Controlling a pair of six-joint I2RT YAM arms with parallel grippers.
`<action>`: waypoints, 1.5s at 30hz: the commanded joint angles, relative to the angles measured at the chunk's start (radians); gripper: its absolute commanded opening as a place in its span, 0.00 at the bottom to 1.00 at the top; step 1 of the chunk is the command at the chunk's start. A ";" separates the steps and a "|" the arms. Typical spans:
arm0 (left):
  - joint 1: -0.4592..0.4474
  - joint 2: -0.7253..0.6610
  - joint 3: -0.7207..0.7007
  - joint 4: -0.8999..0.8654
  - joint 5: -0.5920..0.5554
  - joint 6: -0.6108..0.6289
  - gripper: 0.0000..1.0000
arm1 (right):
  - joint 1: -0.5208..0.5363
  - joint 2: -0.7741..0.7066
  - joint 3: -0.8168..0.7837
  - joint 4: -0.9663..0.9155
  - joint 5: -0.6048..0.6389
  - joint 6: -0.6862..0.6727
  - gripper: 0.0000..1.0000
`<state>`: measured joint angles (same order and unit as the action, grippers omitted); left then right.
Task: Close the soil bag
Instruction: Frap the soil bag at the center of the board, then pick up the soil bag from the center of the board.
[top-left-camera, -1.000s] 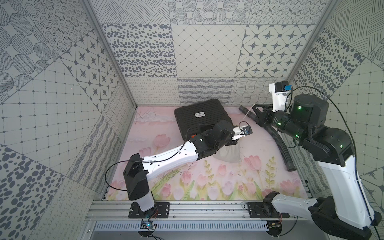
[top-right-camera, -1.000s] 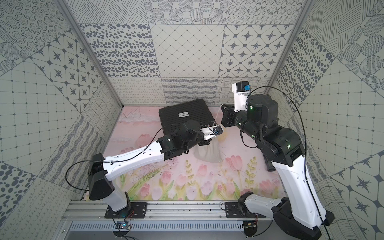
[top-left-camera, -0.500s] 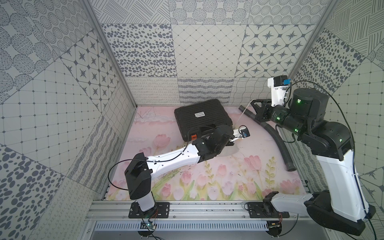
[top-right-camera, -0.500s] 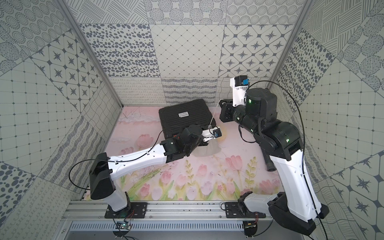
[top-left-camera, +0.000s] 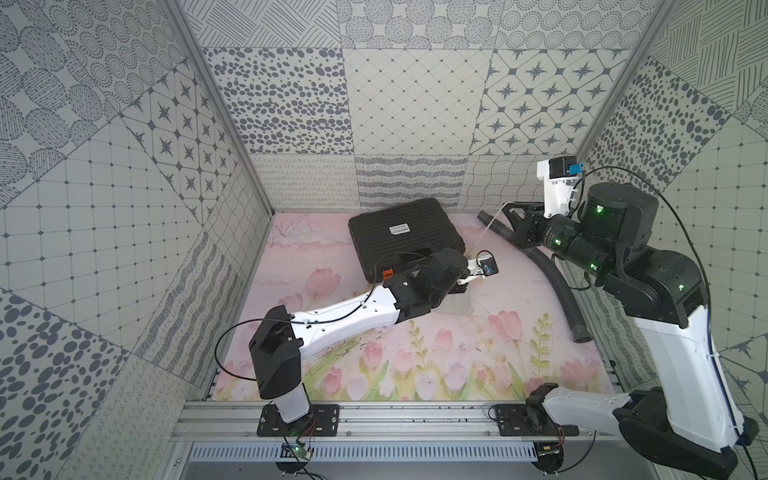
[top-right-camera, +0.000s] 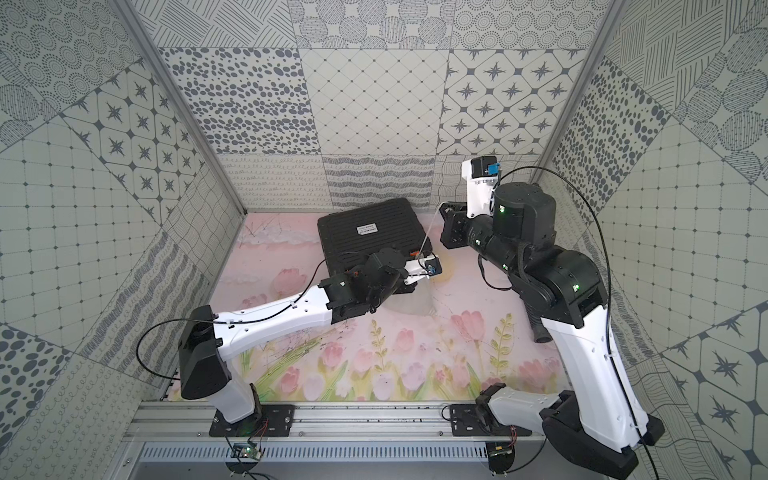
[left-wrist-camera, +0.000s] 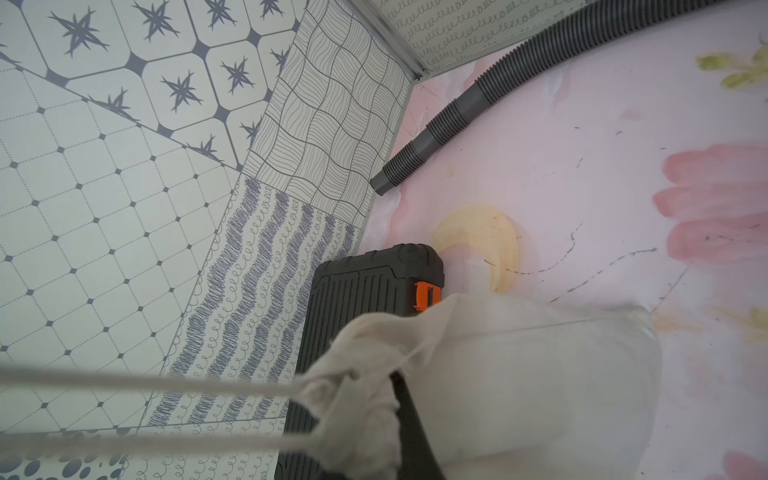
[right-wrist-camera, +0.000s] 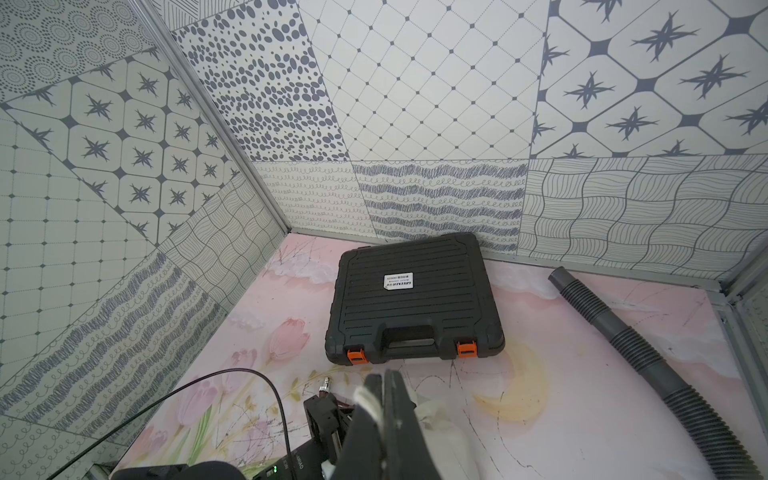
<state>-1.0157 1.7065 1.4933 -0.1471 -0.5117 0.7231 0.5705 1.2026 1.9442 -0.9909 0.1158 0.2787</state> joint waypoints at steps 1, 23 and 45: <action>0.025 -0.013 0.009 -0.409 0.107 -0.077 0.00 | -0.004 -0.097 0.005 0.426 0.014 0.017 0.00; 0.084 -0.106 -0.005 -0.548 0.427 -0.235 0.10 | -0.143 -0.228 -0.435 0.424 -0.084 0.165 0.00; 0.247 -0.449 -0.218 -0.362 0.578 -0.453 0.96 | -0.138 -0.188 -0.334 0.428 -0.325 0.201 0.00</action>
<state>-0.7933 1.2842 1.3041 -0.5388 -0.0448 0.3695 0.4362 1.0119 1.5730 -0.6365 -0.1623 0.4648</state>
